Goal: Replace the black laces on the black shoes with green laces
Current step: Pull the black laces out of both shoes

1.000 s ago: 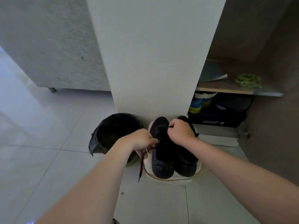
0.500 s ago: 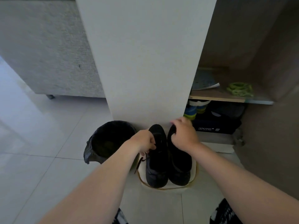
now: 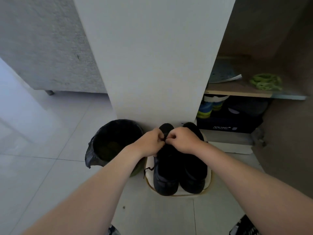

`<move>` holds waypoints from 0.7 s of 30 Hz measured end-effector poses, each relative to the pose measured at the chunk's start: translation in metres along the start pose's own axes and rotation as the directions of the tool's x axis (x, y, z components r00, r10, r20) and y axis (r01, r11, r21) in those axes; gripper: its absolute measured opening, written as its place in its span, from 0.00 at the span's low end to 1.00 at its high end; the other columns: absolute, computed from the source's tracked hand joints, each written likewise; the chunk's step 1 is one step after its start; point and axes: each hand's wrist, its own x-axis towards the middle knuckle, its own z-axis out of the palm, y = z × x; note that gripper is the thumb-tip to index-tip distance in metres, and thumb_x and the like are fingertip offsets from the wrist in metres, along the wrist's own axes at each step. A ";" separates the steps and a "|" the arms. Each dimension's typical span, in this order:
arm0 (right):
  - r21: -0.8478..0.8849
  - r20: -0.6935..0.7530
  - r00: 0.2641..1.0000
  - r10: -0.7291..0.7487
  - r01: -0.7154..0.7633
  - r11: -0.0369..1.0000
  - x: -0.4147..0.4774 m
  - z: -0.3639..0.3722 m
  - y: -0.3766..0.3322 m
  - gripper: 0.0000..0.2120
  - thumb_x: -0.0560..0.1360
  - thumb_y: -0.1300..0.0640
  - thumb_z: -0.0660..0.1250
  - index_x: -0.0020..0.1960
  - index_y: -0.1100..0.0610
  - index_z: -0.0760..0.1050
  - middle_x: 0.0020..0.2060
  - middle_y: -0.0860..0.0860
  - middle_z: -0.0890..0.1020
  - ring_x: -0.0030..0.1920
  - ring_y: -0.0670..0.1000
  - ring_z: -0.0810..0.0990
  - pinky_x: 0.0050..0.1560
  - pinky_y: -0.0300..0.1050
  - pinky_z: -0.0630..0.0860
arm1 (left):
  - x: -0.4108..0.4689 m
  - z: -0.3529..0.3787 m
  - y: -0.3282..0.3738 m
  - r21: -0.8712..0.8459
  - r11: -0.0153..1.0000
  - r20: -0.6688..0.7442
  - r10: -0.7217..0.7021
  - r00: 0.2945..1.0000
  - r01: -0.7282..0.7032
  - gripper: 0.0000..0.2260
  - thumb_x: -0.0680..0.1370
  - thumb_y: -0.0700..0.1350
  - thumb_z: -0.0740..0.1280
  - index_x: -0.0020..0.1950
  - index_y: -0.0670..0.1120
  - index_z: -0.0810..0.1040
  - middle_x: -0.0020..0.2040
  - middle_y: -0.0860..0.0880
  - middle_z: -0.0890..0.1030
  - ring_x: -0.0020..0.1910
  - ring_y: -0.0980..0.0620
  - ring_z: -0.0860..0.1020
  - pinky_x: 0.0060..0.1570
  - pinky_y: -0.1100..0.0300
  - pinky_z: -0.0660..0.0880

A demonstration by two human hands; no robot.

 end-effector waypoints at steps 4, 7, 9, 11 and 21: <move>-0.002 -0.046 0.999 0.023 -0.023 1.000 0.004 0.007 0.001 0.05 0.78 0.50 0.66 0.46 0.47 0.80 0.47 0.46 0.84 0.50 0.51 0.81 0.51 0.50 0.77 | 0.007 -0.002 -0.007 -0.112 0.989 0.150 -0.080 0.986 0.097 0.03 0.76 0.42 0.70 0.47 0.47 0.78 0.37 0.46 0.83 0.37 0.49 0.84 0.41 0.59 0.81; 0.000 -0.052 0.999 0.009 -0.009 1.000 0.006 0.008 -0.001 0.06 0.79 0.50 0.65 0.51 0.48 0.80 0.49 0.47 0.84 0.50 0.51 0.80 0.51 0.49 0.77 | 0.006 -0.010 -0.011 -0.178 0.979 0.117 -0.080 0.990 0.100 0.04 0.79 0.41 0.68 0.44 0.47 0.77 0.39 0.45 0.83 0.40 0.47 0.85 0.46 0.52 0.83; -0.029 -0.013 1.000 -0.012 0.012 1.000 0.007 0.007 -0.003 0.06 0.79 0.49 0.65 0.51 0.48 0.79 0.48 0.47 0.83 0.49 0.52 0.80 0.49 0.49 0.77 | 0.004 -0.014 -0.008 -0.228 0.968 0.076 -0.086 0.993 0.101 0.05 0.82 0.40 0.62 0.46 0.47 0.73 0.38 0.43 0.83 0.38 0.45 0.84 0.43 0.52 0.83; -0.078 0.029 0.999 -0.036 0.038 0.996 0.009 0.007 -0.005 0.06 0.79 0.48 0.65 0.45 0.48 0.76 0.43 0.47 0.81 0.46 0.52 0.79 0.44 0.48 0.75 | 0.004 -0.018 -0.004 -0.113 0.993 -0.010 -0.029 1.000 0.027 0.06 0.83 0.41 0.58 0.48 0.47 0.69 0.39 0.43 0.82 0.36 0.46 0.83 0.39 0.55 0.81; 0.041 -0.010 1.000 -0.022 0.022 0.999 0.009 -0.005 -0.011 0.16 0.80 0.53 0.62 0.35 0.43 0.72 0.33 0.42 0.77 0.37 0.48 0.77 0.37 0.43 0.71 | 0.015 -0.011 0.003 -0.319 0.938 -0.047 -0.157 0.986 0.134 0.04 0.79 0.46 0.66 0.50 0.46 0.74 0.41 0.46 0.79 0.39 0.50 0.78 0.39 0.59 0.77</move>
